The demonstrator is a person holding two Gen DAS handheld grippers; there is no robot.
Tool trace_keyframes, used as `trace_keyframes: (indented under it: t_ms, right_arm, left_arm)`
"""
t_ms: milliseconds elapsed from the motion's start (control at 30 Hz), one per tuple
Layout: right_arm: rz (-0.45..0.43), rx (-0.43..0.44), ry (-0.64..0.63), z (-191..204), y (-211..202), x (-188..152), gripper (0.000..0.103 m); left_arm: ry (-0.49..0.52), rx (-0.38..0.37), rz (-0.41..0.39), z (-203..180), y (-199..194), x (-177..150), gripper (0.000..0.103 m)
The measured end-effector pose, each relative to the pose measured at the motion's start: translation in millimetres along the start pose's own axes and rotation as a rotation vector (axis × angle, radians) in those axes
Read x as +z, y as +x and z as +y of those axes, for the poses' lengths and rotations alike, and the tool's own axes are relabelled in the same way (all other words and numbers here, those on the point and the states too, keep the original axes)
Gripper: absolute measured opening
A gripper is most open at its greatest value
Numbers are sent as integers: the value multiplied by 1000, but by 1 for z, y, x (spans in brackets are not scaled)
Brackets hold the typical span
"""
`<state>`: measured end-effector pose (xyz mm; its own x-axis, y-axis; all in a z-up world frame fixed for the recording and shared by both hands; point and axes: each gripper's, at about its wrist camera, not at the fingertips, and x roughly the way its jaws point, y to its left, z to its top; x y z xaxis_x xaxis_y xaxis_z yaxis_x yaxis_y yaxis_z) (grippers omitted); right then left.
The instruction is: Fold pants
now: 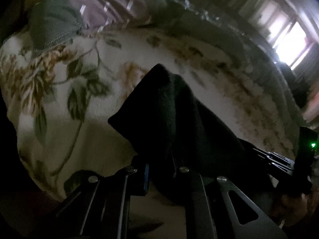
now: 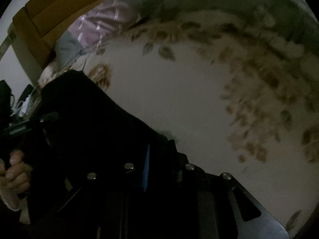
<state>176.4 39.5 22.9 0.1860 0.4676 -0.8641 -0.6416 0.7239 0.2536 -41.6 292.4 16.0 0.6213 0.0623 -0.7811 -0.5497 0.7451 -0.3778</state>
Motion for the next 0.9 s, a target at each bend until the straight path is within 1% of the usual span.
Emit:
trace_keyframes:
  t_ms: [67, 133, 200, 300, 367, 400, 433, 467, 500, 533, 567, 600, 633, 667, 700, 733, 767, 900]
  right_arm:
    - [-38, -46, -13, 2, -5, 1, 18]
    - [-46, -81, -13, 3, 0, 2, 18]
    - [-35, -113, -31, 7, 11, 1, 17]
    - [-8, -171, -45, 12, 32, -4, 17]
    - [3, -200, -36, 12, 42, -9, 18]
    - [16, -209, -31, 13, 47, -10, 20]
    - [29, -214, -15, 12, 48, -11, 23]
    - [24, -212, 4, 11, 46, -11, 26]
    - [11, -191, 46, 7, 37, -10, 31]
    - [8, -182, 67, 6, 32, -11, 37]
    - [3, -167, 97, 2, 22, -13, 39]
    - [-9, -155, 117, 0, 12, -15, 42]
    - [-34, -140, 139, -3, -1, -21, 48]
    - [-57, -125, 164, -7, -14, -28, 52]
    - [-79, -110, 196, -12, -28, -37, 61]
    - [-98, -99, 222, -16, -39, -44, 66]
    - [-124, -89, 261, -22, -54, -57, 66]
    - [-148, -77, 361, -37, -86, -97, 67]
  left_arm:
    - [14, -12, -5, 2, -1, 1, 10]
    - [37, 8, 4, 1, 4, 2, 10]
    - [53, 31, 20, 2, 14, 3, 10]
    - [47, 52, 53, 5, 26, 3, 10]
    - [60, 88, 75, 2, 33, 2, 11]
    - [69, 105, 86, 1, 36, 2, 11]
    - [79, 133, 103, 0, 39, 2, 15]
    - [84, 153, 112, 0, 41, 1, 20]
    - [83, 158, 118, 1, 40, 0, 22]
    - [78, 160, 122, 3, 39, -1, 31]
    - [70, 176, 126, 5, 36, -2, 47]
    - [65, 189, 116, 6, 32, -4, 53]
    - [58, 198, 98, 8, 25, -6, 56]
    - [53, 189, 91, 8, 20, -8, 56]
    - [46, 174, 89, 9, 14, -10, 56]
    - [44, 169, 84, 7, 10, -12, 56]
    - [47, 166, 74, 5, 4, -14, 56]
    - [89, 138, 51, -18, -13, -20, 56]
